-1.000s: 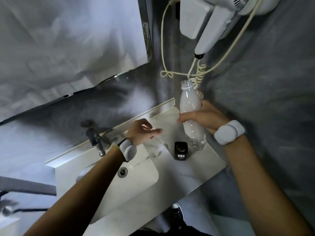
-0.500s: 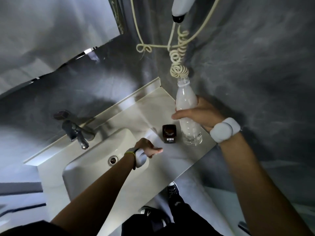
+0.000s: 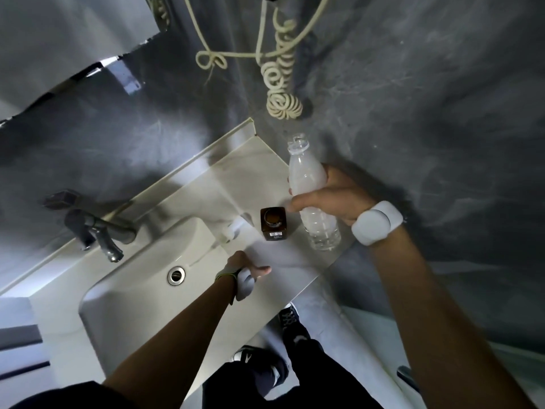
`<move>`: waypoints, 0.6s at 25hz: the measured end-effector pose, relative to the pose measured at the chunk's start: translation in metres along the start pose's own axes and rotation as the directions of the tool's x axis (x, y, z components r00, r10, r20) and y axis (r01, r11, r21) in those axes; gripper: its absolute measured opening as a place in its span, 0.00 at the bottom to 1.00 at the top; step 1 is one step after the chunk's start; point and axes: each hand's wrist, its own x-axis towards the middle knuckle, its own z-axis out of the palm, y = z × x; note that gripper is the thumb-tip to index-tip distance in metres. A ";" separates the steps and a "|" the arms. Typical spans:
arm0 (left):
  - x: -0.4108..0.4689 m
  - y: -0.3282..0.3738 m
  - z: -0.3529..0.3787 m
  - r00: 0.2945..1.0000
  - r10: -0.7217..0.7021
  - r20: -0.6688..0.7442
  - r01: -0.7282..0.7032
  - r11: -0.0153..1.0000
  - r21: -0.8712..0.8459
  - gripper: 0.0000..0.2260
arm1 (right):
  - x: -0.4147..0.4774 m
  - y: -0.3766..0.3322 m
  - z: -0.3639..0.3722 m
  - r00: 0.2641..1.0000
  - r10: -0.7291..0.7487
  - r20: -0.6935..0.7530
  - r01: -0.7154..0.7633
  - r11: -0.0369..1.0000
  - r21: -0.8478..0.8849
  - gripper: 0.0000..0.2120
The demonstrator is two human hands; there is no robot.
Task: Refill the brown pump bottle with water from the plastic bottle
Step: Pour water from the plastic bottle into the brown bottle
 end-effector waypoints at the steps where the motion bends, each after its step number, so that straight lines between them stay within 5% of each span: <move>1: 0.001 -0.001 0.001 1.000 -0.001 -0.009 0.001 1.000 -0.012 0.18 | 0.000 0.001 0.000 1.000 -0.004 0.002 0.004 1.000 0.003 0.33; 5: 0.001 -0.001 0.008 0.997 0.006 -0.070 -0.003 0.999 0.046 0.28 | 0.003 0.003 -0.001 1.000 -0.018 0.011 0.018 1.000 0.012 0.32; 15: -0.008 -0.001 -0.015 0.993 0.036 0.117 -0.034 0.999 -0.019 0.16 | 0.010 -0.003 -0.003 0.999 -0.011 0.032 0.011 1.000 0.005 0.28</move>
